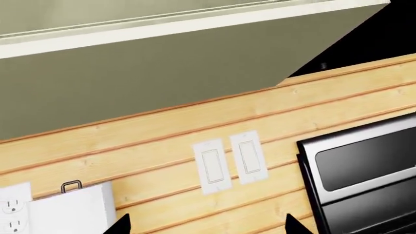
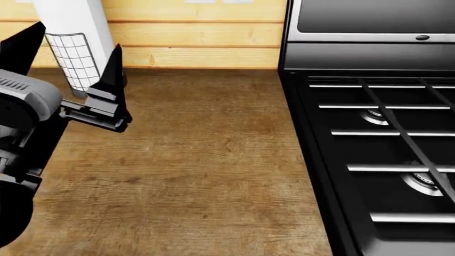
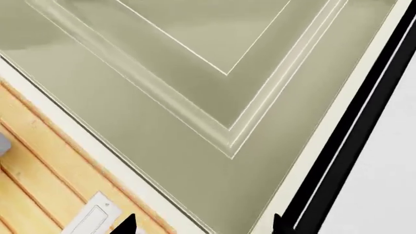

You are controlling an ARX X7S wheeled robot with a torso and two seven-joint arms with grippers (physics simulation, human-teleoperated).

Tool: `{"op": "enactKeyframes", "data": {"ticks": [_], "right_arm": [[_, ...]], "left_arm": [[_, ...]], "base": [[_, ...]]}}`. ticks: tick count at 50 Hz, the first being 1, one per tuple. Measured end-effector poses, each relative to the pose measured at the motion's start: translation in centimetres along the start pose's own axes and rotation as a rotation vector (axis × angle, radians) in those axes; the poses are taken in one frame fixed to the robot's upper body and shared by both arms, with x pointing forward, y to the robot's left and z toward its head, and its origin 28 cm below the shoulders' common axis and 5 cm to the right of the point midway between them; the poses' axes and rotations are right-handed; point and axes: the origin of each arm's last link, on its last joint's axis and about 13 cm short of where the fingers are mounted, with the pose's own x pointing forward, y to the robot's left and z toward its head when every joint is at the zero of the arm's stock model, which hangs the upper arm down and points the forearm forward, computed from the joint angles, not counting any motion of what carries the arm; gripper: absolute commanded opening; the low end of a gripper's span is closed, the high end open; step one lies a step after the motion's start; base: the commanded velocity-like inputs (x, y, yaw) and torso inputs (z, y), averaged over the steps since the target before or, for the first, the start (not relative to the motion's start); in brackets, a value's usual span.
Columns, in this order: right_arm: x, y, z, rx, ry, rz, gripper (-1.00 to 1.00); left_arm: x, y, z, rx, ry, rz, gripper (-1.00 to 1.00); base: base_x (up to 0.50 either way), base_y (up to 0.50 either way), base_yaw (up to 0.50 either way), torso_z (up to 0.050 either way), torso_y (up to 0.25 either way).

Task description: Pick the orange, celery from the counter and place them in the cabinet. Then close the cabinet.

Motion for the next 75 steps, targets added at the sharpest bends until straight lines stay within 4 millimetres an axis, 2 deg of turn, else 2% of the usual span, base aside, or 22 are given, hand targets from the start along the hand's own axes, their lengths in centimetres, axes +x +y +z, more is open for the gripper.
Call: {"op": "enactKeyframes", "data": {"ticks": [13, 23, 34, 55, 75], "right_arm": [[-4.1, 0.3, -3.4, 0.126, 0.013, -0.073, 1.00], [-5.4, 1.0, -4.8, 0.195, 0.009, -0.073, 1.00], [-5.6, 1.9, -5.5, 0.263, -0.011, -0.054, 1.00], [-5.1, 3.3, -6.2, 0.412, -0.071, -0.014, 1.00], [-5.1, 3.2, -6.1, 0.448, -0.099, 0.006, 1.00]], "left_arm": [[0.4, 0.6, 0.9, -0.027, -0.039, 0.080, 1.00], [0.4, 1.1, 1.6, -0.056, -0.048, 0.132, 1.00], [-0.2, 1.0, 2.2, -0.045, -0.056, 0.153, 1.00], [-0.5, 1.2, 2.6, -0.142, -0.058, 0.175, 1.00], [-0.6, 1.1, 3.0, -0.149, -0.061, 0.159, 1.00]], "base": [[-0.23, 0.29, 0.00, 0.000, 0.000], [-0.25, 0.50, 0.00, 0.000, 0.000], [-0.12, 0.50, 0.00, 0.000, 0.000], [0.04, 0.50, 0.00, 0.000, 0.000], [0.06, 0.50, 0.00, 0.000, 0.000]]}}
